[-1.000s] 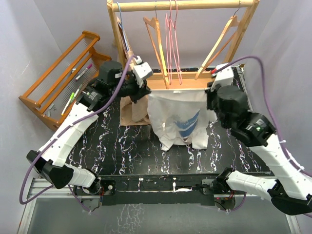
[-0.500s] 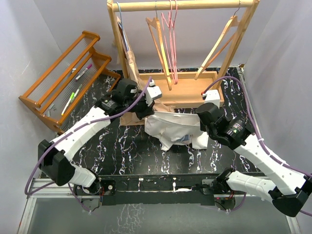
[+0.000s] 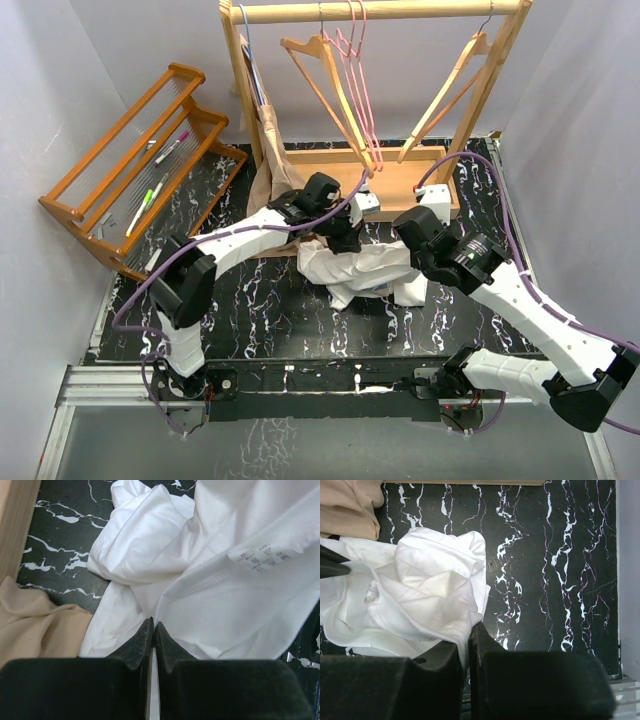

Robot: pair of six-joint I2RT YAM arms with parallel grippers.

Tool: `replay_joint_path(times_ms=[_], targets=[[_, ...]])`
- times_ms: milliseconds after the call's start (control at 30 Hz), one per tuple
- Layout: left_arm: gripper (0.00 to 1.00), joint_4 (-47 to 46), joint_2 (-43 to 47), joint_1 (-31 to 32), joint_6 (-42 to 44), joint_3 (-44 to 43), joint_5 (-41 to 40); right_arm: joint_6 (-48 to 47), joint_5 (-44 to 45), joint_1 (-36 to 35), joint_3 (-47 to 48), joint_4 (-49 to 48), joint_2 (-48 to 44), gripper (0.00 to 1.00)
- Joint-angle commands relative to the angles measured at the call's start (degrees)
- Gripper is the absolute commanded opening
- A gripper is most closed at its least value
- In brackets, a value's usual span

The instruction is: Place the t-shirt on the hanger

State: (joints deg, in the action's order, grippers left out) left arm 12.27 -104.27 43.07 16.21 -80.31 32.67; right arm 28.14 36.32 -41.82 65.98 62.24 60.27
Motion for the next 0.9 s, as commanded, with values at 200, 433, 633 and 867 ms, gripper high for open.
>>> replay_joint_path(times_ms=[200, 433, 633, 867], targets=[[0.62, -0.2, 1.1, -1.2, -6.8, -5.0, 6.4, 4.7, 1.1, 0.4, 4.9, 4.4, 0.5, 0.08], [0.8, 2.2, 8.8, -9.3, -5.2, -0.4, 18.0, 5.6, -0.3, 0.5, 3.3, 4.6, -1.2, 0.08], [0.79, 12.1, 7.4, -18.0, 5.7, 0.6, 31.6, 5.3, -0.9, 0.6, 3.8, 4.7, -2.0, 0.08], [0.78, 31.8, -5.6, -18.7, 23.7, -11.5, 38.1, 5.5, -1.9, 0.5, 3.9, 4.9, -1.9, 0.08]])
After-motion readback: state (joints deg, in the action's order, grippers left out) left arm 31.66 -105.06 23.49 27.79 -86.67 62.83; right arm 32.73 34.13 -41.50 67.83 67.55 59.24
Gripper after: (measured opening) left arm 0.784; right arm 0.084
